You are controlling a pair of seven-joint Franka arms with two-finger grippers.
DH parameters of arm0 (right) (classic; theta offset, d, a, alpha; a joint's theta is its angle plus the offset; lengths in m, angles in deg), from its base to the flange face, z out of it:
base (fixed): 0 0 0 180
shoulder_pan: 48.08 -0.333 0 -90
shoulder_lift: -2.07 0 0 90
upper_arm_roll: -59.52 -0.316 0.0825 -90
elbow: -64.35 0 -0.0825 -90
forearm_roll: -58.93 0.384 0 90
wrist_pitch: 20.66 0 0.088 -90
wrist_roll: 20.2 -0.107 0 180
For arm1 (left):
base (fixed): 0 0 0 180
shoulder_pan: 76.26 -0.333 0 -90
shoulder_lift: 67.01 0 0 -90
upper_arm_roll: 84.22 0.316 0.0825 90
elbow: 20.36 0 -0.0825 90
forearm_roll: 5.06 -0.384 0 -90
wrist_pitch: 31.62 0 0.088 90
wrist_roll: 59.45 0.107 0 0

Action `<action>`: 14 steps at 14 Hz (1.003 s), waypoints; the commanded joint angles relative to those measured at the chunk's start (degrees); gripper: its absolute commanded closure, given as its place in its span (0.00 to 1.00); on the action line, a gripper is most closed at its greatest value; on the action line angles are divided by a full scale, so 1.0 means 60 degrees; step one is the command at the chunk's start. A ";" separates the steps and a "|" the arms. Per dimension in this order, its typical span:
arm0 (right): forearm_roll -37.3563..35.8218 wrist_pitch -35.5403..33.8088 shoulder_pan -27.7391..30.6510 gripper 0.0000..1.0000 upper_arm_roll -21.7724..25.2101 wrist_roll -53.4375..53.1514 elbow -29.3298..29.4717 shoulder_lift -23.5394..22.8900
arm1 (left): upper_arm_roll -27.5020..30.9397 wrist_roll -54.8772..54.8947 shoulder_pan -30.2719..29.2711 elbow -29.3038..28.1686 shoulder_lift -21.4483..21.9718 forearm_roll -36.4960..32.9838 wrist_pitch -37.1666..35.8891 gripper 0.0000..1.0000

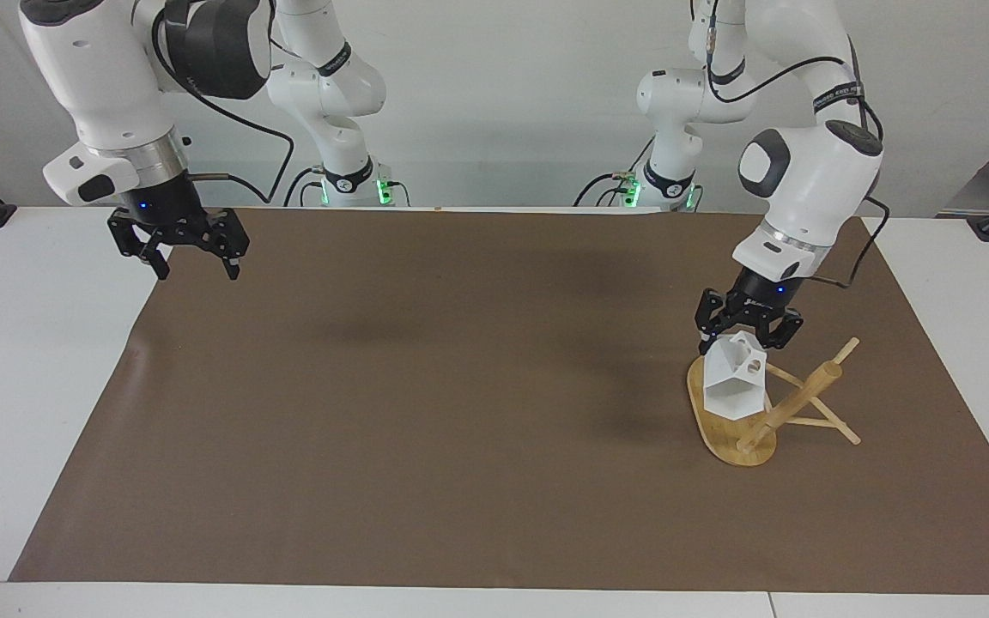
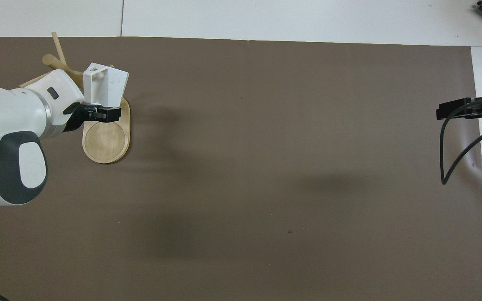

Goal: Hang cup on rack
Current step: 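Carry the cup with the left gripper onto a peg of the mug tree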

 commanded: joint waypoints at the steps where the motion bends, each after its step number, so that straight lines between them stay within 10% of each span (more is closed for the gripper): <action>1: 0.0321 -0.0183 0.0010 0.00 0.0188 0.0068 -0.0112 0.0156 | -0.0088 -0.0848 -0.0159 0.0101 -0.0148 -0.0094 0.0003 1.00; 14: 0.0278 -0.0521 -0.0005 0.00 -0.0105 -0.0650 -0.0053 0.0464 | -0.0088 -0.1540 -0.0554 0.0158 -0.0397 0.2438 -0.0304 1.00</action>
